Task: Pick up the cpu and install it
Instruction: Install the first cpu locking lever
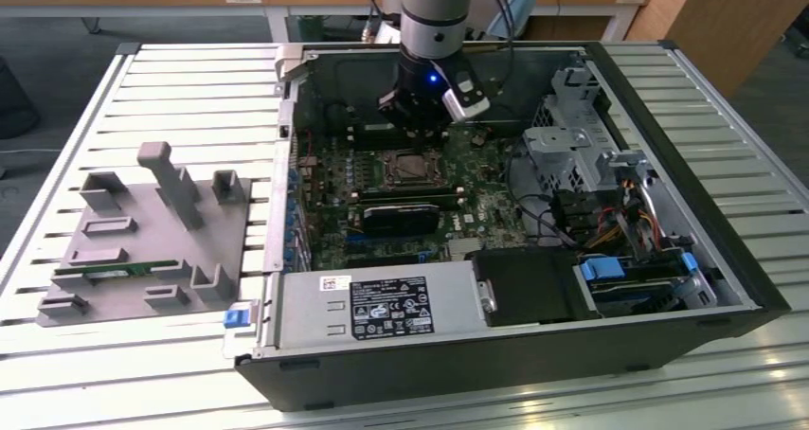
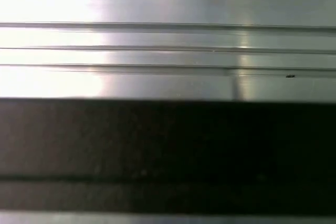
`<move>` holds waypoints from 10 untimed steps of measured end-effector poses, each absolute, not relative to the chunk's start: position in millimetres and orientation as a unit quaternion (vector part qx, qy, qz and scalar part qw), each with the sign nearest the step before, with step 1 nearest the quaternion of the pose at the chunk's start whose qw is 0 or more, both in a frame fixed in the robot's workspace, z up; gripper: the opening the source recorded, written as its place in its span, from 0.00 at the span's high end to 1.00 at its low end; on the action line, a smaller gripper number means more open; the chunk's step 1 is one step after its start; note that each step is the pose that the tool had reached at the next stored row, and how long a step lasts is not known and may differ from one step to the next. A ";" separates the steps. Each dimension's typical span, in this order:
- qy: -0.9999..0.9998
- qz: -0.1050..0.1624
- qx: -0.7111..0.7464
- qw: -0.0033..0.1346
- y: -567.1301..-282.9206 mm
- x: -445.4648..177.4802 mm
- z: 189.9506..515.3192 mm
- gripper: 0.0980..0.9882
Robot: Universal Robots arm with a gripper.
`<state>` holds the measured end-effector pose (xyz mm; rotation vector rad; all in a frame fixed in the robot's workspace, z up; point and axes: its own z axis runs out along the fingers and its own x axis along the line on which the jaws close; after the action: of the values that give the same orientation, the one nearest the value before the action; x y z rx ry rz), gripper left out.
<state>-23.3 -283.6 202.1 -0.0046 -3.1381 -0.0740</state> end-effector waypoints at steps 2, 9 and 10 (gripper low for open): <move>-1.000 -0.022 -0.001 0.001 -283.6 -23.2 201.5 0.99; -1.000 -0.016 -0.001 0.001 -283.6 -22.8 199.2 0.99; -1.000 -0.015 -0.001 0.002 -283.5 -22.7 198.7 0.99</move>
<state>-22.7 -283.5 198.7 -0.0046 -3.1382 -0.0475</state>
